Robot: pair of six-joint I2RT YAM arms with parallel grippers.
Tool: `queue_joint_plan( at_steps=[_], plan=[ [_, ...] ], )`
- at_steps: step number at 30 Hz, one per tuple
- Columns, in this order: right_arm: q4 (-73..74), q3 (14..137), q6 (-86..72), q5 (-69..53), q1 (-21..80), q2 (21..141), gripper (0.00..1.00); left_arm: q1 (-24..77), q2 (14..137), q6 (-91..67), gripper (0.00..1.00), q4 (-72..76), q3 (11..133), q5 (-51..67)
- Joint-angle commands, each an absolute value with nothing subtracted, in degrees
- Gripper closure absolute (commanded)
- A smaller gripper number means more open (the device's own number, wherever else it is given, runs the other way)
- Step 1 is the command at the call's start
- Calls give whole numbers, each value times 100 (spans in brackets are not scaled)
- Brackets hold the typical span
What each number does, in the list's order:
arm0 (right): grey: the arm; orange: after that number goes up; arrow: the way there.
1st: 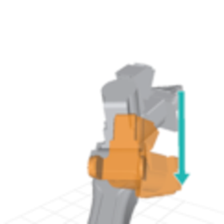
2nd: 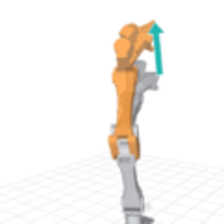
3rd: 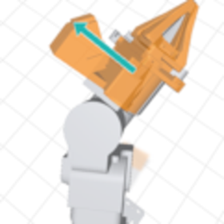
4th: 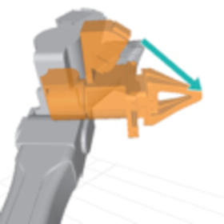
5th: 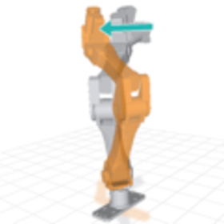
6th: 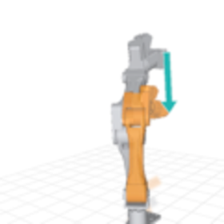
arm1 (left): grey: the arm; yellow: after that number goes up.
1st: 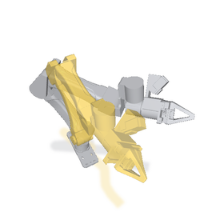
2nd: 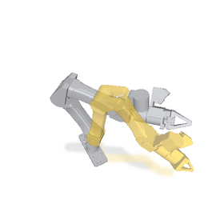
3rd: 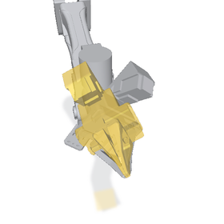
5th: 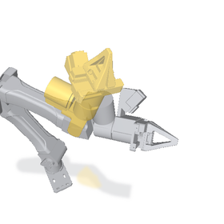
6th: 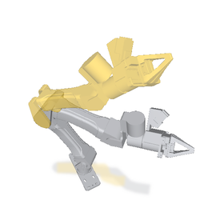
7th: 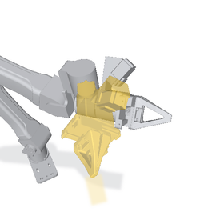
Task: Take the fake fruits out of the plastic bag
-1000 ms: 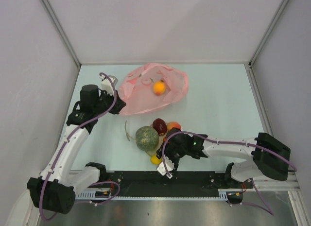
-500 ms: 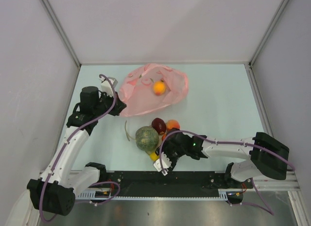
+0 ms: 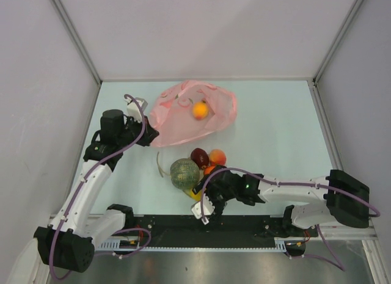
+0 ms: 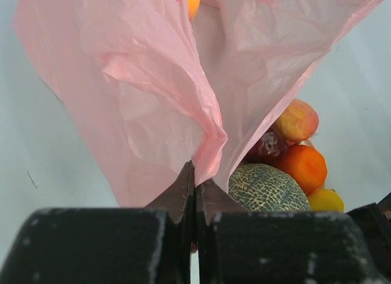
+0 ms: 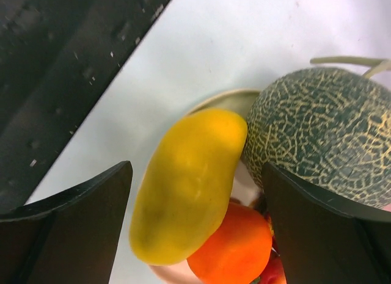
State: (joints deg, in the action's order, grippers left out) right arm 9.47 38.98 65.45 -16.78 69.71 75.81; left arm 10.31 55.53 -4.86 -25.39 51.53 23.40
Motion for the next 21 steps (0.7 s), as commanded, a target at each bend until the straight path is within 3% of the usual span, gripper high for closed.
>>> queue_joint_plan(
  at_steps=[1,6,10,11,12,15,16,21],
  plan=[
    [914,3902,6267,-1407,7233,7287,9,993,5476,-598,99,-2373,5194,2514],
    [967,3902,5767,-1187,7286,7076,9,984,5441,-598,99,-2347,5150,2505],
    [1089,3955,5309,-1265,7374,6751,18,967,5423,-598,99,-2338,5124,2505],
    [1177,3955,5230,-1344,7383,6654,24,967,5432,-606,99,-2329,5124,2514],
    [1239,3946,5090,-1432,7409,6619,48,967,5440,-615,99,-2329,5124,2522],
    [1397,3955,4765,-1608,7427,6688,90,958,5440,-633,99,-2320,5133,2522],
    [1406,3955,4677,-1600,7418,6741,98,949,5440,-642,99,-2320,5142,2540],
    [1310,3867,4369,-1732,7058,6952,100,949,5432,-642,99,-2320,5133,2531]
  ],
)
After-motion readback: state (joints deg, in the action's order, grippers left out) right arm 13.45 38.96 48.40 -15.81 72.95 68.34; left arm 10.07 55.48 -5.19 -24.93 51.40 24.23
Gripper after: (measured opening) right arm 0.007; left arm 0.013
